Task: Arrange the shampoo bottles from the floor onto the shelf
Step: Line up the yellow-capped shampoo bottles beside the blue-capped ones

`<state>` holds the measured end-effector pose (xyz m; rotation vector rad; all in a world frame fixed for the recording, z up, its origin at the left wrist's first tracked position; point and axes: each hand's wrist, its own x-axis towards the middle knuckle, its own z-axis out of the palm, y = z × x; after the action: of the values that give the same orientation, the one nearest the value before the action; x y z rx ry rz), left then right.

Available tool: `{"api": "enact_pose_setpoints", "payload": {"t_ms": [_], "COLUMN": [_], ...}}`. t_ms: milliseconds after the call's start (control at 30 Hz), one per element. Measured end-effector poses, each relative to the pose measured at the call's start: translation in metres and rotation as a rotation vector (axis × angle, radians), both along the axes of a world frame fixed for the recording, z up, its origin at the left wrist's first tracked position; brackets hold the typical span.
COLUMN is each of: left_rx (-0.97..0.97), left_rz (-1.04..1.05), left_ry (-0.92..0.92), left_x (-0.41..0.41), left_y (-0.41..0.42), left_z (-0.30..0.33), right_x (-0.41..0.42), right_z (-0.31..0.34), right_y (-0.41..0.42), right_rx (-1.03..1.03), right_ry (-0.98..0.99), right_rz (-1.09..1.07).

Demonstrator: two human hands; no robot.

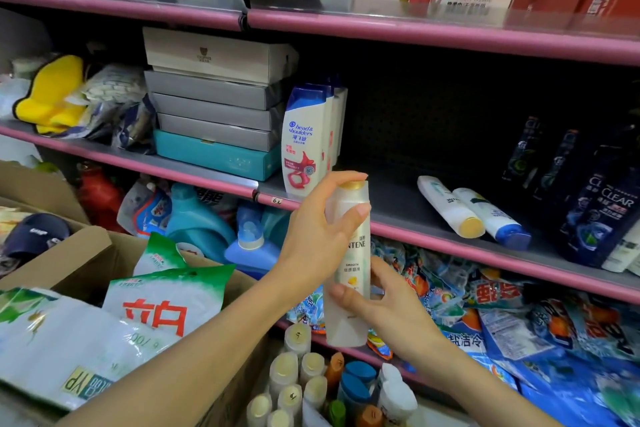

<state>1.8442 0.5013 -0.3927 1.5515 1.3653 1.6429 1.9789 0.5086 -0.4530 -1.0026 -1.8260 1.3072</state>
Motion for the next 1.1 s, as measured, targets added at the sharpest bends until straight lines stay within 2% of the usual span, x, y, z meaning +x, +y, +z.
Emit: {"api": "enact_pose_setpoints", "payload": {"t_ms": [200, 367, 467, 533, 633, 800, 933, 1100], "left_rx": [0.014, 0.120, 0.180, 0.165, 0.070, -0.197, -0.330, -0.368], "left_rz": [-0.005, 0.146, 0.148, 0.143, 0.056, 0.031, -0.018, -0.033], "left_ry": [0.088, 0.330, 0.433, 0.390, 0.205, 0.108, 0.120, 0.154], "left_x": [-0.006, -0.025, -0.031, -0.037, -0.043, -0.050, -0.051, -0.052], "left_y": [0.015, 0.044, 0.060, 0.069, 0.077, 0.096, 0.102, 0.108], "left_z": [0.002, 0.032, 0.053, 0.061, 0.054, 0.015, -0.015, -0.030], "right_x": [-0.007, -0.015, -0.025, -0.032, -0.041, -0.055, -0.061, -0.066], "right_z": [0.001, 0.024, 0.039, 0.045, 0.044, 0.028, 0.018, 0.013], "right_y": [0.021, 0.067, 0.101, 0.121, 0.143, 0.168, 0.180, 0.183], "right_rx": [0.074, 0.189, 0.299, 0.345, 0.362, 0.306, 0.291, 0.284], "right_ry": [-0.084, -0.127, -0.111, -0.070, -0.031, 0.051, 0.017, -0.008], "right_rz": [-0.049, -0.117, -0.185, -0.224, -0.249, -0.334, -0.338, -0.273]}}
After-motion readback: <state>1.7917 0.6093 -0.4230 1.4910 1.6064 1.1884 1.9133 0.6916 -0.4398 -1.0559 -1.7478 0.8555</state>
